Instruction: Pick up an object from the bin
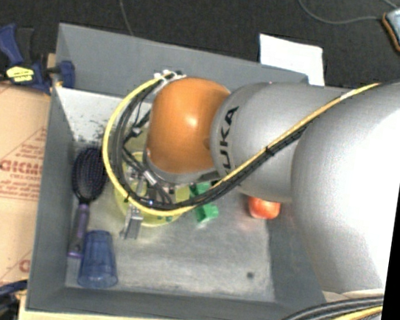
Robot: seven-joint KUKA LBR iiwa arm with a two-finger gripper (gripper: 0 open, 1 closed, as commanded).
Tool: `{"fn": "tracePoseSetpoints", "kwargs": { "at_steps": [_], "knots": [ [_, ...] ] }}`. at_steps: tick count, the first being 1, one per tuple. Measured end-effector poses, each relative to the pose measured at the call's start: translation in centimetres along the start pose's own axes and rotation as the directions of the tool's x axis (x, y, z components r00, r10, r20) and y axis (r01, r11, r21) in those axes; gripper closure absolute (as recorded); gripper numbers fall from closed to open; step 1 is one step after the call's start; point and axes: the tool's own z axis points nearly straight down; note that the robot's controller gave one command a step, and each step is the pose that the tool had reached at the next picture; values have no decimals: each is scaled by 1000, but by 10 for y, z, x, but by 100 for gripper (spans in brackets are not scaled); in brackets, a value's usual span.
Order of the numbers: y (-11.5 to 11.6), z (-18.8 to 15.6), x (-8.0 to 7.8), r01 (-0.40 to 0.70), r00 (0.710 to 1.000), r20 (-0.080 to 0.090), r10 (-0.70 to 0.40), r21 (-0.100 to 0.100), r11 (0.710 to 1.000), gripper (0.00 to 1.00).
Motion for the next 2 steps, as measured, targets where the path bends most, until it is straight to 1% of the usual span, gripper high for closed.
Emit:
{"fn": "tracePoseSetpoints", "kwargs": {
  "at_steps": [1,2],
  "knots": [
    [-1,-5,-1,-6,1000,6,6,-1,1000,0],
    [-62,65,9,-91,996,4,91,-1,996,0]
  ]
}}
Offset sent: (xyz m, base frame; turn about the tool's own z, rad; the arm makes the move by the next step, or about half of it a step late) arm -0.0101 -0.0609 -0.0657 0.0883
